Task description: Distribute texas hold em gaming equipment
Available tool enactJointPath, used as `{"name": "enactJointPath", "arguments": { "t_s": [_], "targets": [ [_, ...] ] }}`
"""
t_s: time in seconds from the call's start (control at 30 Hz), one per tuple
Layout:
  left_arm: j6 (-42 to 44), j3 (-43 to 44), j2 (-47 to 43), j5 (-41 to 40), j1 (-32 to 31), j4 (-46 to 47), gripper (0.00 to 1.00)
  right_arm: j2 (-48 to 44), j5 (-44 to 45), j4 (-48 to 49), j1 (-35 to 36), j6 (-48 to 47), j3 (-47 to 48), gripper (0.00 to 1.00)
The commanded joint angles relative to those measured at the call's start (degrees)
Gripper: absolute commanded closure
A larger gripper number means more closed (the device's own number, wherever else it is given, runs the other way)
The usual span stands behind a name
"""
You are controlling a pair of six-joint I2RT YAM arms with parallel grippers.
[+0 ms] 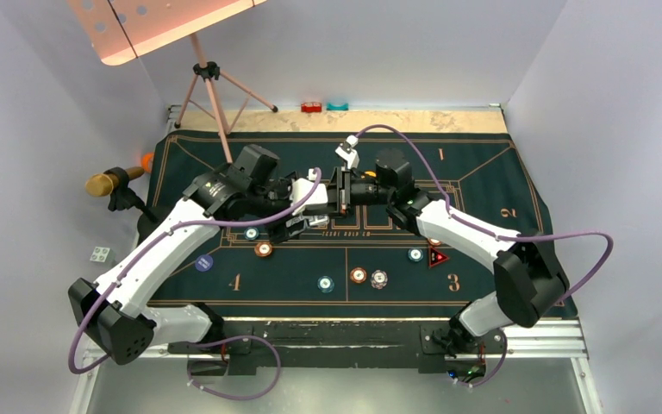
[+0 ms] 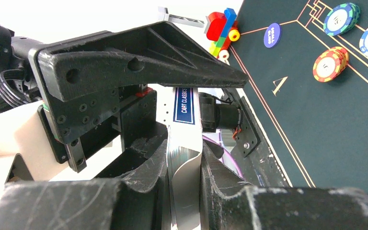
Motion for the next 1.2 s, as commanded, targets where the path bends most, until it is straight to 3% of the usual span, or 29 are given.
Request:
{"name": "enactJointPath", "arguments": {
  "t_s": [0.0, 0.1, 0.63, 0.83, 0.93, 1.03, 1.17],
  "targets": [
    [1.76, 1.04, -1.3, 0.86, -0.09, -1.18, 0.22, -0.83, -0.28, 3.05, 0.01, 0.3, 1.5, 0.91],
    [1.69, 0.57, -2.24, 0.14, -0.05, -0.8, 0.24, -1.09, -0.09, 2.68, 0.14, -0.01, 0.96, 0.91],
    [1.13, 0.19, -3.47, -0.75, 0.0, -0.05, 0.11, -1.49, 0.2, 2.26, 0.38, -0.26, 0.46, 0.9],
    [2.28, 1.11, -2.84, -1.08, -0.05, -0.88, 0.36, -1.36, 0.11, 1.91, 0.52, -0.61, 0.25, 0.89],
    [2.56, 2.26, -2.33, -1.35, -0.03, -2.24, 0.54, -1.28, 0.12, 1.5, 0.58, -0.98, -0.1, 0.86],
    [2.27, 5.09, -0.65, -0.66, 0.0, -6.24, 0.71, -1.4, 0.07, 0.72, 0.58, -1.67, -0.04, 0.74],
    [1.37, 10.15, 2.29, 1.13, -0.05, -13.51, 0.86, -1.75, 0.15, -3.25, 0.5, -4.47, 0.95, 0.57]
  ]
}}
